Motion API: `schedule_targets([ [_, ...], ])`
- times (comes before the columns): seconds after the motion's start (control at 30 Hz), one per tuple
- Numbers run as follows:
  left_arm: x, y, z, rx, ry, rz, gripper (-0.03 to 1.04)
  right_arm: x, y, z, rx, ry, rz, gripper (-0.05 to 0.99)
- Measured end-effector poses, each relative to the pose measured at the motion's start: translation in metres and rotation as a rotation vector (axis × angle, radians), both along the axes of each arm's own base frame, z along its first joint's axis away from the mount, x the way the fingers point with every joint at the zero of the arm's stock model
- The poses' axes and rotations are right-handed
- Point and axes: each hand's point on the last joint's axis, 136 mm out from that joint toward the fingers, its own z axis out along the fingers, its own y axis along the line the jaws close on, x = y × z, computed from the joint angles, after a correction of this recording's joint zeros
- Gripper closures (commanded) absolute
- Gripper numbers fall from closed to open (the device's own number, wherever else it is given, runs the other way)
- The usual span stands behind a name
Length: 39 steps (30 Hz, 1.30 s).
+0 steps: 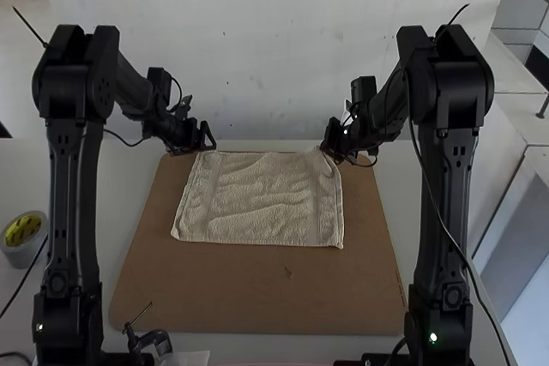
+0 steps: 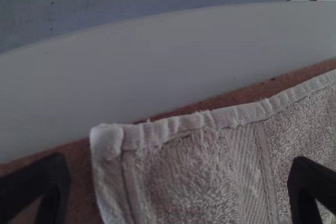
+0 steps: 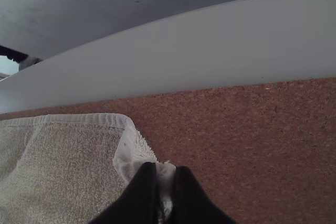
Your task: Fold the towel.
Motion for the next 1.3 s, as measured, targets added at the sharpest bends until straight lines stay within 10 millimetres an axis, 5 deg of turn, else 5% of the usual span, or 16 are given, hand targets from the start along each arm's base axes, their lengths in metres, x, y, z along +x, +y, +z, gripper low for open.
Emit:
schedule_targets([
  [0.17, 0.008, -0.006, -0.004, -0.009, 0.028, -0.021, 0.20, 0.000, 0.000, 0.000, 0.000, -0.002, 0.000, 0.91],
  [0.3, 0.012, -0.007, -0.006, -0.014, 0.044, -0.029, 0.55, 0.000, 0.000, 0.000, 0.000, -0.003, 0.000, 0.91],
  [0.43, 0.011, -0.007, -0.011, -0.018, 0.061, -0.024, 0.70, 0.000, 0.000, 0.000, 0.000, -0.003, 0.000, 0.91],
  [0.97, 0.003, 0.002, -0.016, -0.040, 0.032, -0.029, 0.80, -0.007, -0.001, 0.008, -0.003, -0.017, 0.006, 0.91],
  [1.03, 0.004, 0.004, -0.015, -0.025, -0.043, -0.027, 0.98, -0.009, -0.001, 0.010, -0.002, -0.021, 0.006, 0.91],
  [1.3, -0.006, 0.010, -0.015, 0.013, -0.070, -0.007, 0.99, -0.009, -0.001, 0.013, 0.000, -0.033, 0.005, 0.91],
])
